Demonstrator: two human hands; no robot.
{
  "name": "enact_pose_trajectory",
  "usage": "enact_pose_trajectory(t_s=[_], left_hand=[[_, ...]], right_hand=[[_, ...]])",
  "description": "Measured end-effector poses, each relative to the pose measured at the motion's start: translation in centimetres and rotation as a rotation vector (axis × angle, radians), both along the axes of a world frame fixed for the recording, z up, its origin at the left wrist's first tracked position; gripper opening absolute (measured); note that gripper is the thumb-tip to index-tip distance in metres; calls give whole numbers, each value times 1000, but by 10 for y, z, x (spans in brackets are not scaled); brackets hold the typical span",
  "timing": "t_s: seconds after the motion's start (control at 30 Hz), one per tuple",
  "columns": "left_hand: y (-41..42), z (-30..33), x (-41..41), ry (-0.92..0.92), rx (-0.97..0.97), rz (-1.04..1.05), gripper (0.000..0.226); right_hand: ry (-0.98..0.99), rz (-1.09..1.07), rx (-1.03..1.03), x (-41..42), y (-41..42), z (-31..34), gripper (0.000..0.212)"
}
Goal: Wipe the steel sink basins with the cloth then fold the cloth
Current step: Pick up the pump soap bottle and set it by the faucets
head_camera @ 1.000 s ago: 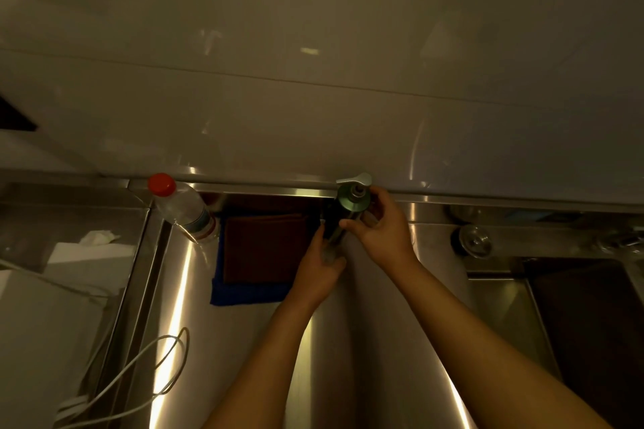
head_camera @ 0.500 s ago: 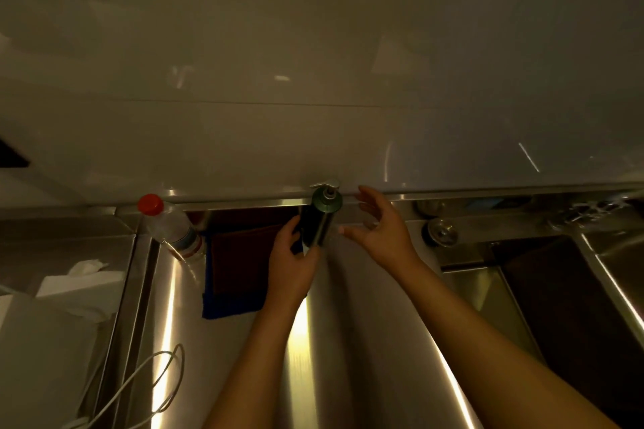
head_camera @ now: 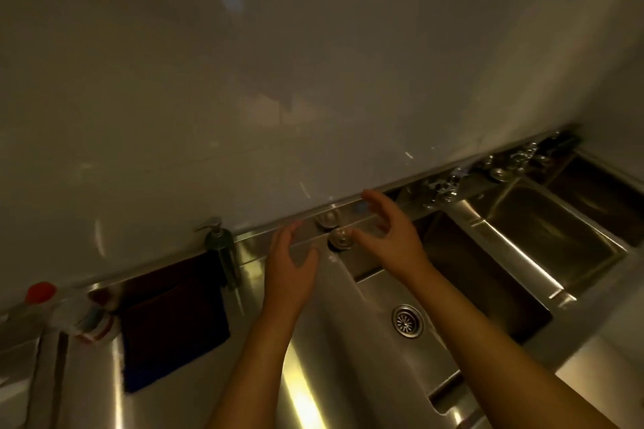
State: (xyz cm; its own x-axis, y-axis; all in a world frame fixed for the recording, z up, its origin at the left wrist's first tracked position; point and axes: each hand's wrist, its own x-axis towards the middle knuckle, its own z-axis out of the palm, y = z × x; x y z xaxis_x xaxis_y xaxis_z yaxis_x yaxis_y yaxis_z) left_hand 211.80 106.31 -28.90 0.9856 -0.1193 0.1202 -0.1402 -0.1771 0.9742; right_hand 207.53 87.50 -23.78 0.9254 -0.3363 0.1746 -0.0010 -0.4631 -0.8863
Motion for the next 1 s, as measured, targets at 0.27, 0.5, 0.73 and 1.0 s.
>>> enact_pose_trajectory(t_s=[0.27,0.5,0.73,1.0], left_hand=[[-128,71,-66,-287,123,-317,57],[-258,138,-150,-577,290,-455,66],[-384,188,-239,-823,381,-564,73],[-500,201,-338,-926,367,-696,71]], right_hand=[[-110,-178,-59,-142,-128,65,68],[-143,-391,-341,-281,-253,110,71],[-105,-611,-582,-428,-351,146,75],[-7,-864,-701,-561,-419,164,75]])
